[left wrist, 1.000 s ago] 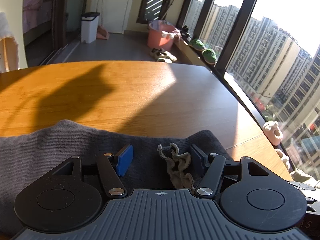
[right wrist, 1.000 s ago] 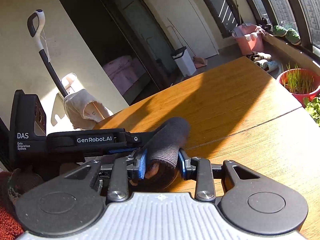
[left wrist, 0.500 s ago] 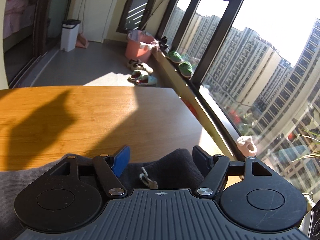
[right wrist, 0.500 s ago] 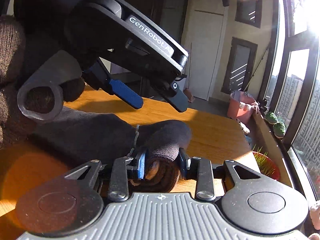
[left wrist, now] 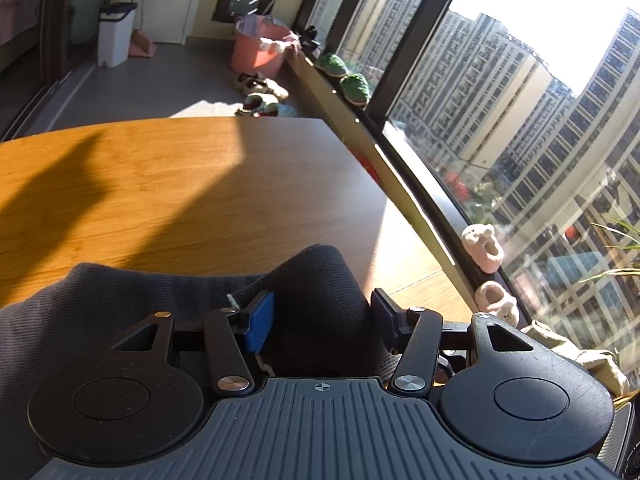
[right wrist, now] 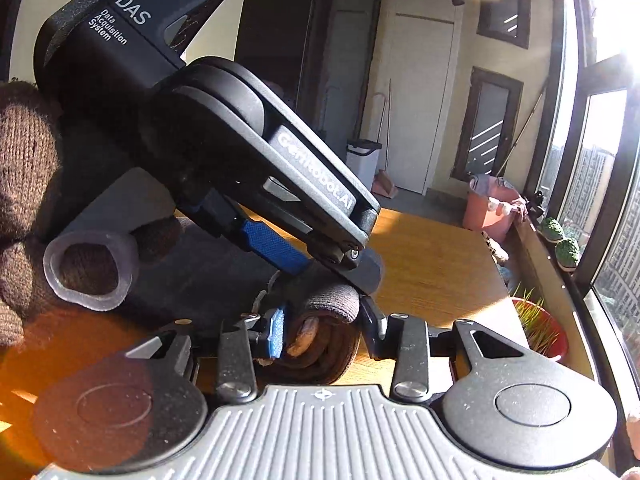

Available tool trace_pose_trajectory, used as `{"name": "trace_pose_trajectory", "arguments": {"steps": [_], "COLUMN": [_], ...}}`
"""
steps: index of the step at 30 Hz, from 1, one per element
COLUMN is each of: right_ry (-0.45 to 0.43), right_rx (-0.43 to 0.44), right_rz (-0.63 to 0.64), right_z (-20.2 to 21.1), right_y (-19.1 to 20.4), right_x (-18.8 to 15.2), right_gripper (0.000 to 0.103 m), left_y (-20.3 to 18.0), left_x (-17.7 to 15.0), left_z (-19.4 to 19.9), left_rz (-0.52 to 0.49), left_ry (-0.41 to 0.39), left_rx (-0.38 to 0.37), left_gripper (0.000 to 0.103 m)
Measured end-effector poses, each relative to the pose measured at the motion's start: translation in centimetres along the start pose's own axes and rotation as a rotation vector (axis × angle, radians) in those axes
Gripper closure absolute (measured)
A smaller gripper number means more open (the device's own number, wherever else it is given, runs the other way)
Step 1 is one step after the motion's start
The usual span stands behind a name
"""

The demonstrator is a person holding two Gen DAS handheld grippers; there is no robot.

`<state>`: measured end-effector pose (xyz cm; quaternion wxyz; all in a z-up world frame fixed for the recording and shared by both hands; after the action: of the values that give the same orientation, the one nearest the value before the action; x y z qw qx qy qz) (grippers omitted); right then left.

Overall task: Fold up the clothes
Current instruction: 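Roll the garment further with the right gripper while the left gripper pins it flat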

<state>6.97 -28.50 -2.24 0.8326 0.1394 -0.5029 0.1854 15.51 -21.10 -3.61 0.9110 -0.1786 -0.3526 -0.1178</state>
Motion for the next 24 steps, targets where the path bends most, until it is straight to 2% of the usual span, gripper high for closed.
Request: {"name": "trace_pose_trajectory", "arguments": {"steps": [4, 6, 10, 14, 20, 24], "right_ry": [0.010, 0.017, 0.010, -0.011, -0.039, -0.031], "right_rx": [0.031, 0.034, -0.017, -0.083, -0.162, -0.154], "right_rz": [-0.071, -0.082, 0.042, 0.241, 0.535, 0.561], "right_z": [-0.2, -0.3, -0.3, -0.3, -0.6, -0.5], "right_y": [-0.7, -1.1, 0.1, 2.5, 5.8, 6.8], "right_x": [0.1, 0.2, 0.0, -0.5, -1.6, -1.8], "right_gripper": [0.062, 0.065, 0.068, 0.069, 0.069, 0.069], "left_y": [0.3, 0.4, 0.5, 0.8, 2.4, 3.2], "left_x": [-0.3, -0.3, -0.5, -0.4, -0.9, -1.7], "left_z": [-0.1, -0.1, 0.1, 1.2, 3.3, 4.0], "left_rz": [0.033, 0.039, 0.054, 0.082, 0.112, 0.104], "left_ry": [-0.010, -0.017, -0.031, -0.053, -0.098, -0.115], "left_rx": [-0.017, -0.021, -0.028, -0.051, -0.035, -0.001], "left_gripper": [0.045, 0.045, 0.044, 0.044, 0.042, 0.036]}}
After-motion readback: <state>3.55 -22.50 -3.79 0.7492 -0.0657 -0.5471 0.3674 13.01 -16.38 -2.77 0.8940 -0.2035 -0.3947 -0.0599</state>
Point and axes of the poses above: each gripper's, at about its wrist camera, not at the fingertips, and z roughly against the way its jaws point, y to its left, x to its top, the point moved 8 cm from there along -z, roughly the way its jaws point, and after that the axes turned 10 degrees about -z, right-handed, at the moved point
